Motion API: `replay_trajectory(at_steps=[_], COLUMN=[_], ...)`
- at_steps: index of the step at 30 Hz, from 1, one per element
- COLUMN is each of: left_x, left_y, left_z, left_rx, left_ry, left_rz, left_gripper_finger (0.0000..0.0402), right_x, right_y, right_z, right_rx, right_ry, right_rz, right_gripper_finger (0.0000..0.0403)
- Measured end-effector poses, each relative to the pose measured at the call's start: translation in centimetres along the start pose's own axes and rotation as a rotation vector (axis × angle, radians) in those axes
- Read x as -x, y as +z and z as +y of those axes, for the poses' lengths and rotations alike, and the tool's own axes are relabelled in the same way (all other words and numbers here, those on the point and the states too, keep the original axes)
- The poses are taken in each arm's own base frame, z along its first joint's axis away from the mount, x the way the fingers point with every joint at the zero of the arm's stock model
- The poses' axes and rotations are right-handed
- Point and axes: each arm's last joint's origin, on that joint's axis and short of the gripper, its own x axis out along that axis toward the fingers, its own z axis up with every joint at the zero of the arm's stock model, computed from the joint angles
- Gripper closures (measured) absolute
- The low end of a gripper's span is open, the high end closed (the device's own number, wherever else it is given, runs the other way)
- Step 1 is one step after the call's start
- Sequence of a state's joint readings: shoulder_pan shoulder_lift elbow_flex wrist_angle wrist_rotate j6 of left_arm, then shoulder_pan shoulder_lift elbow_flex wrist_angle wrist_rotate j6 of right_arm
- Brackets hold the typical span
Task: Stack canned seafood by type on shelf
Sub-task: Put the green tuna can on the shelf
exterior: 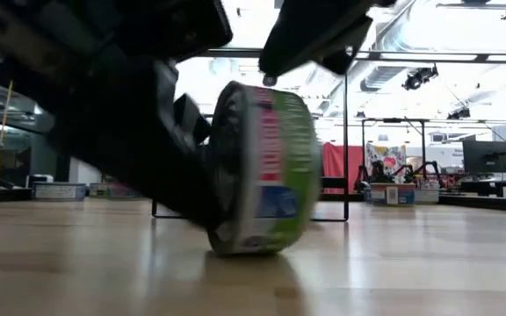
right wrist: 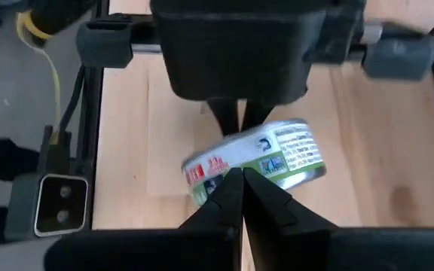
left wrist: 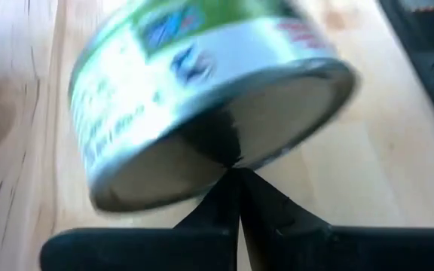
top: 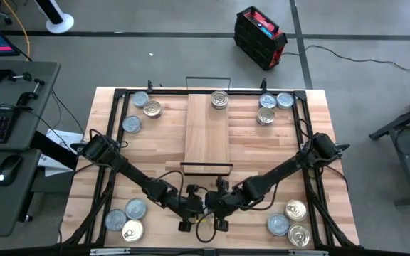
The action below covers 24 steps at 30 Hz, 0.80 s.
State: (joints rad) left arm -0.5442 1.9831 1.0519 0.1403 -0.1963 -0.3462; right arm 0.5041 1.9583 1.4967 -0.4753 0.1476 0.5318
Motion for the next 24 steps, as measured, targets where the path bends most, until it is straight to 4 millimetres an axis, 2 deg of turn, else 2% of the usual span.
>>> replay_trajectory(at_steps=[9, 13, 19, 24], left_x=[0.2, 0.4, 3.3, 6.5], left_y=[1.5, 1.5, 1.7, 2.7], left_z=[-0.2, -0.3, -0.3, -0.5], left_rx=[0.025, 0.061, 0.111, 0.069], left_ry=[-0.042, -0.066, -0.091, -0.095], left_rz=[-0.132, -0.114, 0.034, 0.051], left_gripper_finger=[0.0401, 0.0401, 0.0401, 0.0401], right_x=[3.5, 3.7, 3.9, 4.1], right_y=[1.9, 1.7, 0.8, 0.8], right_z=[0.5, 0.5, 1.5, 2.4], right_rx=[0.127, 0.097, 0.039, -0.127], right_ry=[-0.081, -0.098, -0.115, -0.103], right_rz=[0.115, 0.141, 0.146, 0.098], right_gripper_finger=[0.0403, 0.0403, 0.0403, 0.0400])
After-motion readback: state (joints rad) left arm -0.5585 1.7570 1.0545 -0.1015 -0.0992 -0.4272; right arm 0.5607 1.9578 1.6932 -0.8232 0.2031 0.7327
